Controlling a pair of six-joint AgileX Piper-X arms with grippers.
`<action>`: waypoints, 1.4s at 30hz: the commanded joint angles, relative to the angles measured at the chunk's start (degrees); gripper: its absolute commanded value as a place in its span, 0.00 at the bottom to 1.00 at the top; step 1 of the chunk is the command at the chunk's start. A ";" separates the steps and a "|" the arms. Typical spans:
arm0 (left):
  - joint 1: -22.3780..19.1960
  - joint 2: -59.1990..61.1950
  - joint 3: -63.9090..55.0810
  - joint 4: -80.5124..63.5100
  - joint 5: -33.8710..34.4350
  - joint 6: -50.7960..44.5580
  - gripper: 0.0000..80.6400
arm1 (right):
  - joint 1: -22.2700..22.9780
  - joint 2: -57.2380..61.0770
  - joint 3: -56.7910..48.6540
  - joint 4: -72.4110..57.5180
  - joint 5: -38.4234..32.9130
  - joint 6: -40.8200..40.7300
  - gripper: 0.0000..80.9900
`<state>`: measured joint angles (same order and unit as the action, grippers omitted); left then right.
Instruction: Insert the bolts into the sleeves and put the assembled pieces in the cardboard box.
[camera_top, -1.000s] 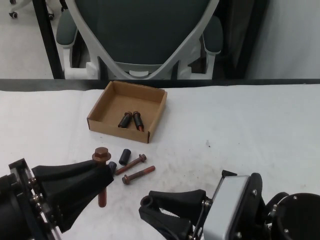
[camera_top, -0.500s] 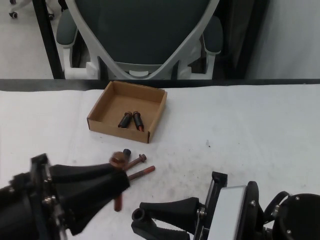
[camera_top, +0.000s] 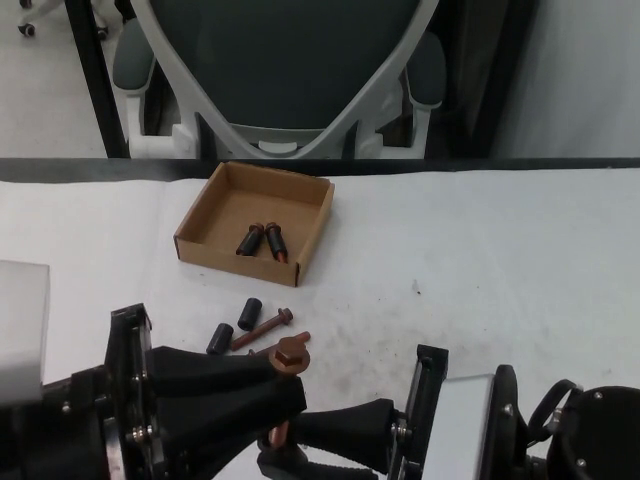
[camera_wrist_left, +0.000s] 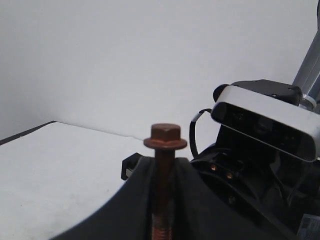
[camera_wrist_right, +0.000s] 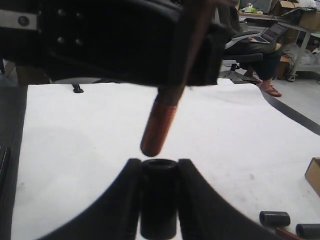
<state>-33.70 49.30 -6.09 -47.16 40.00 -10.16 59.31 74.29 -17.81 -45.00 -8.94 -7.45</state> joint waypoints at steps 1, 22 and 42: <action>-0.20 -0.08 -0.07 -1.23 0.45 1.41 0.01 | 0.11 -0.61 -0.14 -1.19 -0.41 -0.47 0.00; -0.20 -0.08 0.59 -2.69 0.45 6.78 0.01 | 0.70 -0.61 1.60 -7.78 3.34 1.08 0.00; -1.24 -0.08 3.93 -20.35 -6.35 1.40 0.01 | 1.42 -0.67 4.90 -17.33 1.84 7.45 0.00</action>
<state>-34.53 49.30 -2.19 -63.50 32.63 -9.43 60.57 74.24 -12.76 -60.72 -6.68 0.00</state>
